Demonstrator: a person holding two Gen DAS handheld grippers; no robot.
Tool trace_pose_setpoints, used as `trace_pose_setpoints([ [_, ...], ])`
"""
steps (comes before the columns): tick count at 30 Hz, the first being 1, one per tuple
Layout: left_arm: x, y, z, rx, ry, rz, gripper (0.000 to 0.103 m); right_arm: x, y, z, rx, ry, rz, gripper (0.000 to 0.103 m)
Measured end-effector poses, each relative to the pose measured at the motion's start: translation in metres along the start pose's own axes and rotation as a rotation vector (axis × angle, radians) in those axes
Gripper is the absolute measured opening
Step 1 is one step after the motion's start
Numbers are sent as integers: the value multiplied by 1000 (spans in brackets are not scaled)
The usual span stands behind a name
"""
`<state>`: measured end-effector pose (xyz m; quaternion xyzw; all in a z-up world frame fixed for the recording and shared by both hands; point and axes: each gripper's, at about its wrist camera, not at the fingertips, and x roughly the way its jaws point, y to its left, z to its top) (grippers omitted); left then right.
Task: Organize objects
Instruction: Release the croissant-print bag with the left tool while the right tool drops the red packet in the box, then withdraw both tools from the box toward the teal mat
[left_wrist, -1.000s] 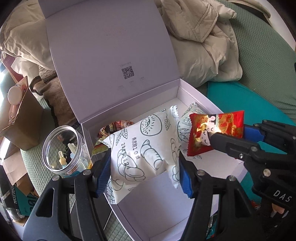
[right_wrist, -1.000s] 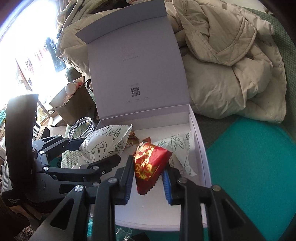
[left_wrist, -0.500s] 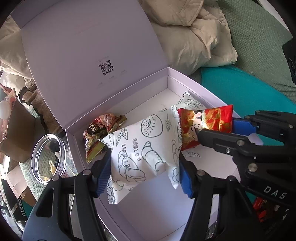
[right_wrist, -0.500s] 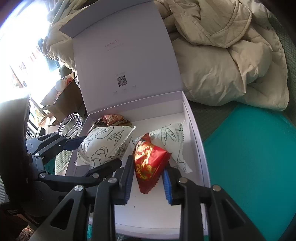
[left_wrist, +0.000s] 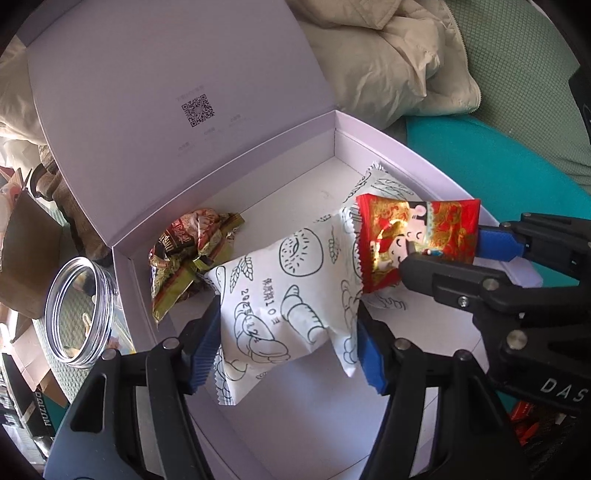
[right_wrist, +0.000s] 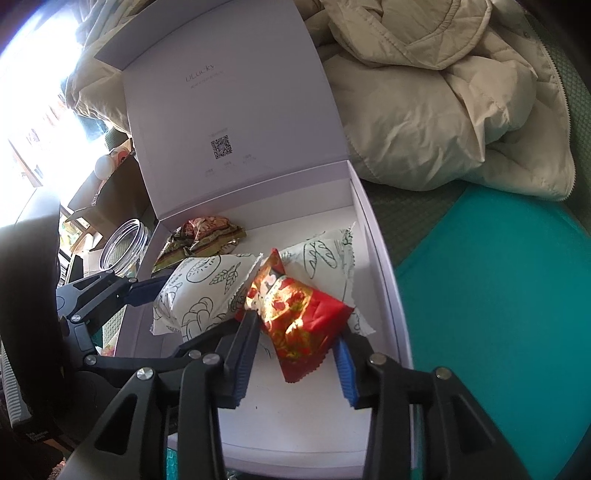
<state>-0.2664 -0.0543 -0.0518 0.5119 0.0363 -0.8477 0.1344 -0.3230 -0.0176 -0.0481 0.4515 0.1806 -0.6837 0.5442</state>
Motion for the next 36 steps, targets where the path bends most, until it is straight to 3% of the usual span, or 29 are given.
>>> trace_pose_setpoints([
  [9, -8, 1, 0, -28, -24, -6, 64, -9, -3, -2, 14, -7, -27, 44],
  [13, -20, 0, 0, -32, -59, -7, 64, -15, -1, -2, 10, -15, -30, 54],
  [17, -36, -2, 0, -9, -95, 52, 64, -21, 1, -1, 15, -34, -35, 55],
  [24, -58, 22, -6, -67, -120, -10, 64, -48, 22, 2, -29, -85, -100, 60],
  [36, -114, 56, -9, -128, -214, -17, 64, -74, 35, 6, 78, -94, -7, 60],
])
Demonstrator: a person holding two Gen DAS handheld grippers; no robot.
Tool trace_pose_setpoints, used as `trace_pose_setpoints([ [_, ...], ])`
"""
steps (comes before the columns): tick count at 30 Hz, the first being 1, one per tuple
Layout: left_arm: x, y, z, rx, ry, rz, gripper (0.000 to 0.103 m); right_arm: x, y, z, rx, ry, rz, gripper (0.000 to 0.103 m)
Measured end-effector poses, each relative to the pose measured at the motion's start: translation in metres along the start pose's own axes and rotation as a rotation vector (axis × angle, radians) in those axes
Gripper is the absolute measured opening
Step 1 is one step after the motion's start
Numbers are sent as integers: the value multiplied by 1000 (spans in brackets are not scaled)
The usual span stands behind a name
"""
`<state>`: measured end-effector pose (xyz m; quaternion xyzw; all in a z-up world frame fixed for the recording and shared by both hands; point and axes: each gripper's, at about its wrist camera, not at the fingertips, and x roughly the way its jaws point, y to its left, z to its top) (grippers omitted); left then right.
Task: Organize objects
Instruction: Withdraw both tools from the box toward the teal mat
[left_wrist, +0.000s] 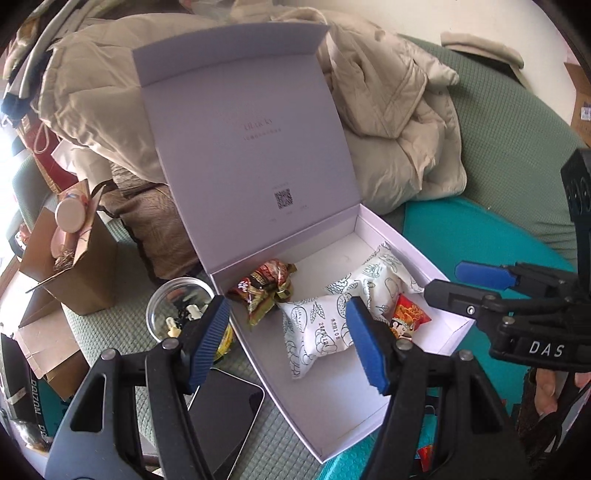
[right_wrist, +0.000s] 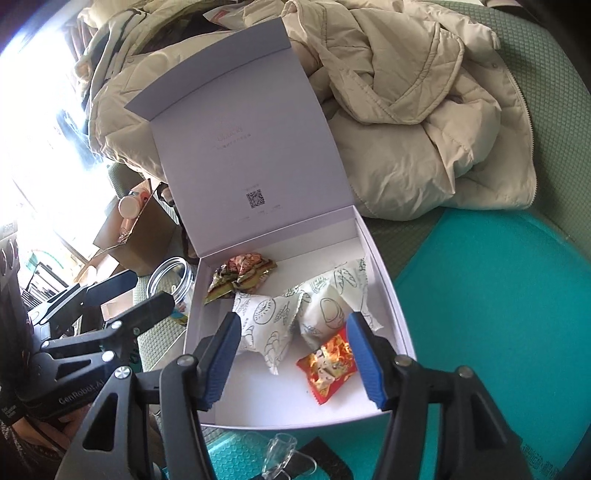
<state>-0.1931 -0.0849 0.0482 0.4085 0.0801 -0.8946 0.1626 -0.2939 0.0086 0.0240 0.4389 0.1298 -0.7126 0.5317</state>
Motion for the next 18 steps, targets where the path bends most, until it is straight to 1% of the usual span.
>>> trace_pose_setpoints([
  [3, -9, 4, 0, -8, -12, -4, 64, -13, 8, -1, -25, -20, -9, 60],
  [7, -25, 6, -2, -7, -39, 0, 66, -34, 18, -1, -46, -75, -22, 61],
  [9, -33, 6, -4, -5, -53, -3, 69, -45, 22, -1, -50, -103, -38, 63],
  [11, -41, 6, -6, -5, -65, -6, 70, -55, 25, -2, -56, -129, -51, 67],
  [14, -55, 7, -10, -7, -91, -16, 73, -74, 32, -6, -69, -179, -73, 69],
  [18, -72, 7, -14, -13, -120, -28, 77, -97, 42, -12, -77, -223, -91, 71],
])
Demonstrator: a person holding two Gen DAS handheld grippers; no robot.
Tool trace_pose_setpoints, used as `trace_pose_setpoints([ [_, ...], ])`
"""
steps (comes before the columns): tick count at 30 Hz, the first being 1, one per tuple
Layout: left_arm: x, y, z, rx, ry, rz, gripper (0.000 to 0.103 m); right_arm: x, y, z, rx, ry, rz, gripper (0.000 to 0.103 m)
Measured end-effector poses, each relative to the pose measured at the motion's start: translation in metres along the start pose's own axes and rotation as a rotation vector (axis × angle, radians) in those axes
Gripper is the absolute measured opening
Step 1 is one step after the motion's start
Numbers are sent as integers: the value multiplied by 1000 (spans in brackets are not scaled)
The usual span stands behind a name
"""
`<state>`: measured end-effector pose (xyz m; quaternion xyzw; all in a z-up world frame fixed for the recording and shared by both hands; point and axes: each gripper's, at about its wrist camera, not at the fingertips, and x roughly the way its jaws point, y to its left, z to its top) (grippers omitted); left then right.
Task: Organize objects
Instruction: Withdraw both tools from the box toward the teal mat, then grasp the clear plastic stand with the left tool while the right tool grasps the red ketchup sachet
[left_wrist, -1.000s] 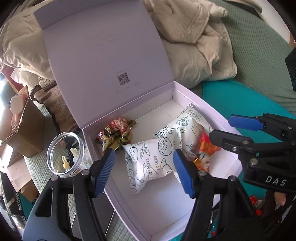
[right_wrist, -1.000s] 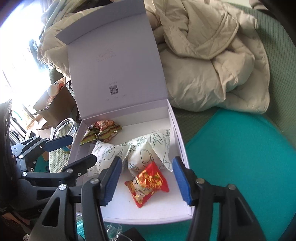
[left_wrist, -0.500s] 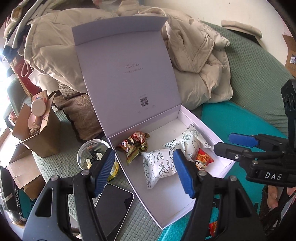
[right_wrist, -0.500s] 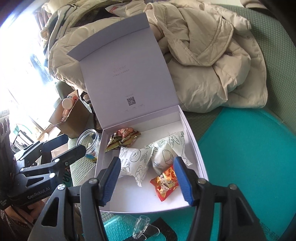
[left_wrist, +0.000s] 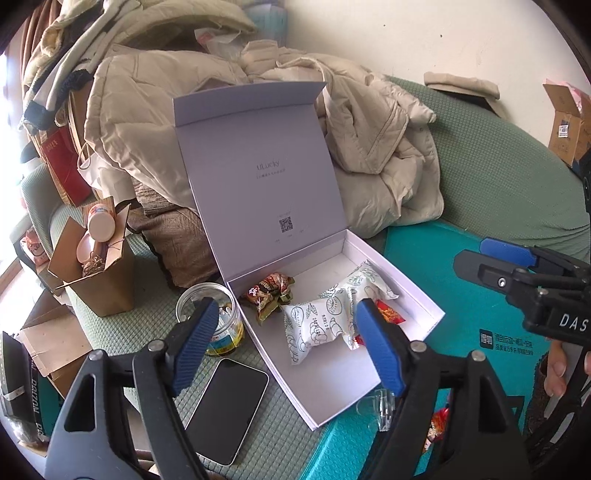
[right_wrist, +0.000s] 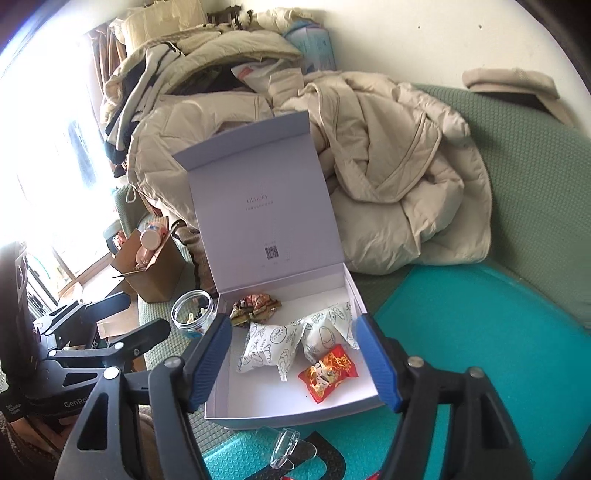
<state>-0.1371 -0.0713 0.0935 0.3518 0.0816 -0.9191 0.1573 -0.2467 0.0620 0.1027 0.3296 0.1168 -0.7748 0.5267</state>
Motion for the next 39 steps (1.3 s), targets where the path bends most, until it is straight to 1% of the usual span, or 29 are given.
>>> trace_pose_setpoints([
  [4, -13, -4, -4, 12, -17, -28, 79, -23, 8, -5, -18, -47, -25, 72],
  [8, -24, -7, -11, 37, -37, -39, 80, -45, 15, -15, -48, -83, -98, 72],
  [13, -32, -10, -25, 67, -49, -54, 81, -62, 23, -32, -66, -71, -157, 72],
  [18, -37, -14, -37, 81, -38, -97, 81, -71, 27, -51, -64, -59, -191, 72],
  [22, -37, -15, -45, 73, -32, -113, 81, -70, 25, -69, -44, -31, -200, 72],
  [26, -31, -18, -54, 65, -8, -122, 81, -63, 19, -86, -36, -3, -210, 72],
  [33, -12, -26, -69, 55, 41, -139, 81, -52, 2, -111, -6, 33, -193, 72],
  [36, -1, -31, -77, 50, 71, -154, 81, -46, -8, -124, 9, 53, -208, 72],
  [39, 10, -39, -85, 50, 100, -150, 81, -40, -20, -136, 33, 82, -221, 72],
])
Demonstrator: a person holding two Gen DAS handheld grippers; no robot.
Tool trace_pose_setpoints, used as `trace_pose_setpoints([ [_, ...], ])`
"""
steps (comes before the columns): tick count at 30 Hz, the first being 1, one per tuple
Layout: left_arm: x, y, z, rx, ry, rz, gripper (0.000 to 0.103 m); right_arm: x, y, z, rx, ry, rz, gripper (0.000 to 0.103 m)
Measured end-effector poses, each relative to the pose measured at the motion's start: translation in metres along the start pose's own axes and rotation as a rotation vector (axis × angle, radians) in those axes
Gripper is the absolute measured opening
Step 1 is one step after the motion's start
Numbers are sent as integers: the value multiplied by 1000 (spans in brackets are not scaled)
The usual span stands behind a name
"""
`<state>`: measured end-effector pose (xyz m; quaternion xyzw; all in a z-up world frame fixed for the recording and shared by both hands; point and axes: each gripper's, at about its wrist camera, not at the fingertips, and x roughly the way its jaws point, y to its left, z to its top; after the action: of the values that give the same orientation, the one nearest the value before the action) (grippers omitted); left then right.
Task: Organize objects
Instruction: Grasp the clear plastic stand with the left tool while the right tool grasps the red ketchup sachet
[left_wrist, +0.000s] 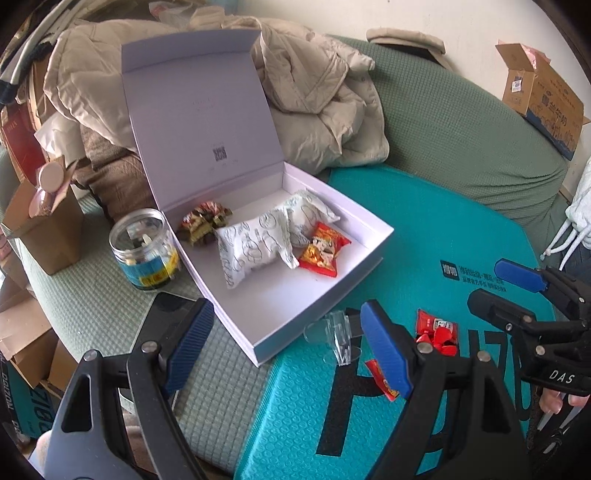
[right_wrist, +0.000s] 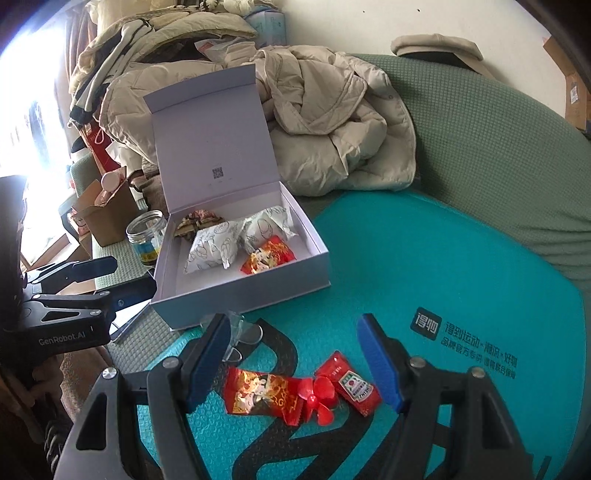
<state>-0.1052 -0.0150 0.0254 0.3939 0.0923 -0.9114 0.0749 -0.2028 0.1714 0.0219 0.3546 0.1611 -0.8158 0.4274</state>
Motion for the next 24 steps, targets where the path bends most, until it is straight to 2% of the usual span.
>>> trace_pose_setpoints([
  [9, 36, -20, -17, 10, 83, -33, 81, 22, -29, -29, 30, 85, -36, 72],
  [16, 58, -31, -23, -3, 123, -66, 81, 32, -52, -40, 80, 110, -94, 72],
  [22, 74, -45, -28, 19, 164, -45, 81, 48, -72, -47, 118, 162, -156, 72],
  [24, 80, -48, -30, 20, 182, -40, 81, 53, -74, -50, 103, 179, -143, 72],
])
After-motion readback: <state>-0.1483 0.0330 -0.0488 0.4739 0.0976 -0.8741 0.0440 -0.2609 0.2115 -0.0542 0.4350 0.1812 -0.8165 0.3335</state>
